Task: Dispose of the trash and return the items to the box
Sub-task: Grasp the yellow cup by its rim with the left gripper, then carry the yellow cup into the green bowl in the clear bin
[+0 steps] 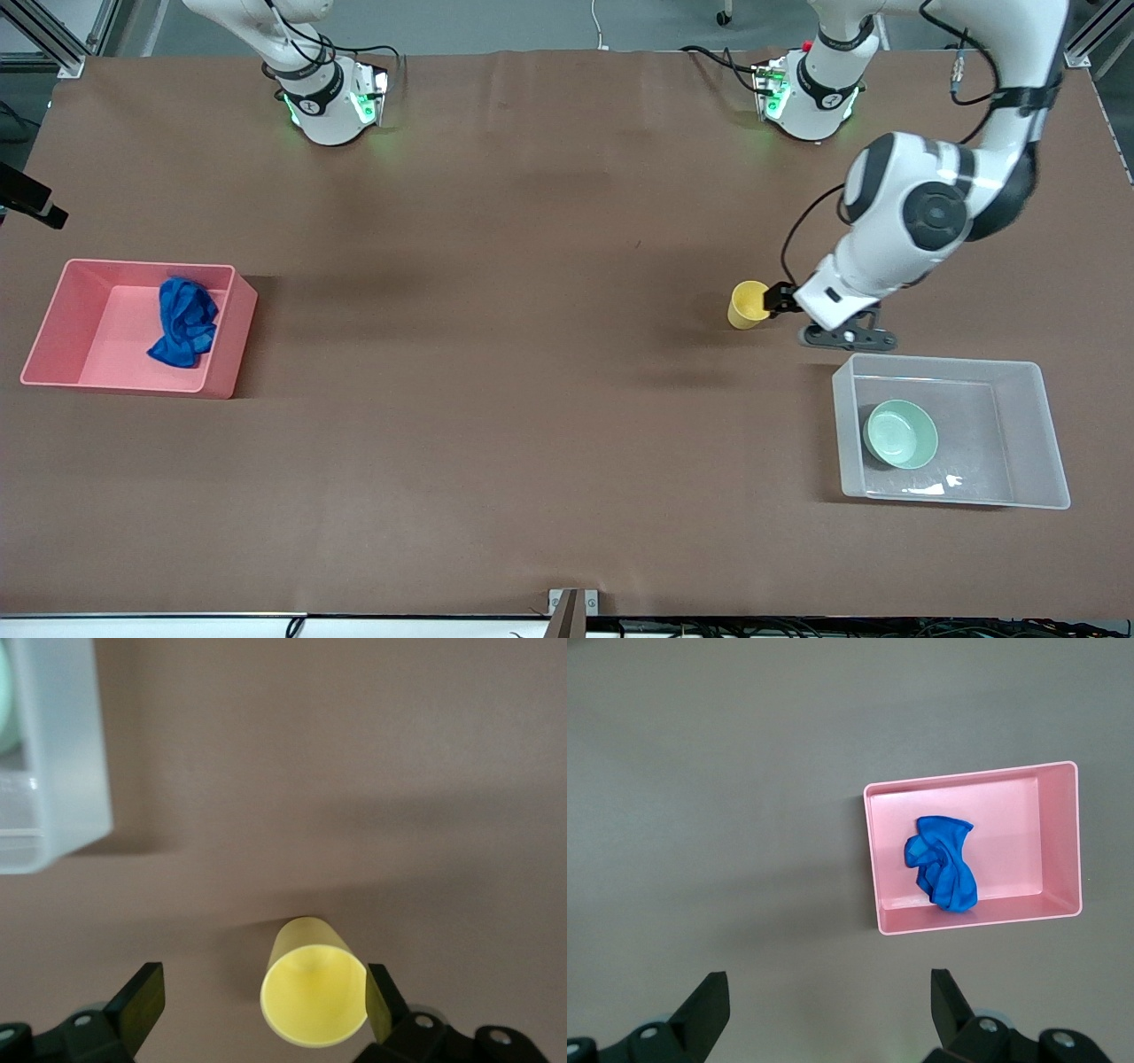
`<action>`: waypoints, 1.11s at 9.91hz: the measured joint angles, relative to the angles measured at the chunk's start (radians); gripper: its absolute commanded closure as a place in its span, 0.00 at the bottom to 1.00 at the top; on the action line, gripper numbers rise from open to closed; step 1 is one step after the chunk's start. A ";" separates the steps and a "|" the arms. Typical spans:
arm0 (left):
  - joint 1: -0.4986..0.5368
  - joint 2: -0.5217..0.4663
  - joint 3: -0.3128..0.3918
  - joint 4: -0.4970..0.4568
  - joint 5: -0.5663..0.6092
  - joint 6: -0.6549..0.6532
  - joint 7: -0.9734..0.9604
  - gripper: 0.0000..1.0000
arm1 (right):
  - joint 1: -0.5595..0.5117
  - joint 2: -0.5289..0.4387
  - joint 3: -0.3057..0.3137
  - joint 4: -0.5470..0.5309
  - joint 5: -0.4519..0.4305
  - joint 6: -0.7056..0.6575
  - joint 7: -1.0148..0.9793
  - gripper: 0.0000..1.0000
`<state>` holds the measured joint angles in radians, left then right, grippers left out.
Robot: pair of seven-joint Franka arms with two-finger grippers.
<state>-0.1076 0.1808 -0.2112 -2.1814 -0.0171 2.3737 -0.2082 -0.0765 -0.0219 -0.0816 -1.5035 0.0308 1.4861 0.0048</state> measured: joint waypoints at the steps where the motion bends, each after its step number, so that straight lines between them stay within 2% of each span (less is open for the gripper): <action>1: 0.000 0.013 -0.008 -0.070 0.000 0.091 -0.007 0.12 | -0.001 0.000 0.000 0.002 0.000 -0.005 0.000 0.00; 2: 0.000 0.037 -0.009 -0.105 0.000 0.142 -0.007 0.35 | -0.001 0.000 0.001 0.004 -0.007 -0.012 0.000 0.00; 3: 0.001 0.065 -0.009 -0.112 0.000 0.167 -0.008 0.72 | -0.001 0.000 0.004 0.007 -0.016 -0.018 0.000 0.00; 4: 0.001 0.087 -0.009 -0.112 0.000 0.178 -0.008 0.89 | -0.001 0.000 0.007 0.010 -0.019 -0.021 -0.001 0.00; 5: 0.002 0.102 -0.009 -0.112 0.000 0.179 -0.008 0.97 | -0.001 0.001 0.007 0.013 -0.020 -0.022 -0.011 0.00; 6: 0.003 0.111 -0.009 -0.112 0.000 0.180 -0.008 0.99 | -0.001 0.001 0.007 0.014 -0.022 -0.024 -0.019 0.00; 9: 0.004 0.106 -0.009 -0.105 0.000 0.184 -0.007 0.99 | -0.001 0.002 0.007 0.015 -0.023 -0.025 -0.026 0.00; 11: 0.013 0.042 0.000 -0.077 0.000 0.146 -0.007 0.99 | -0.001 0.002 0.007 0.015 -0.024 -0.026 -0.027 0.00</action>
<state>-0.0947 0.2232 -0.2111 -2.2584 -0.0170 2.5199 -0.2154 -0.0775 -0.0196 -0.0747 -1.4887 0.0071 1.4598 -0.0226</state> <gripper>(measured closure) 0.965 0.000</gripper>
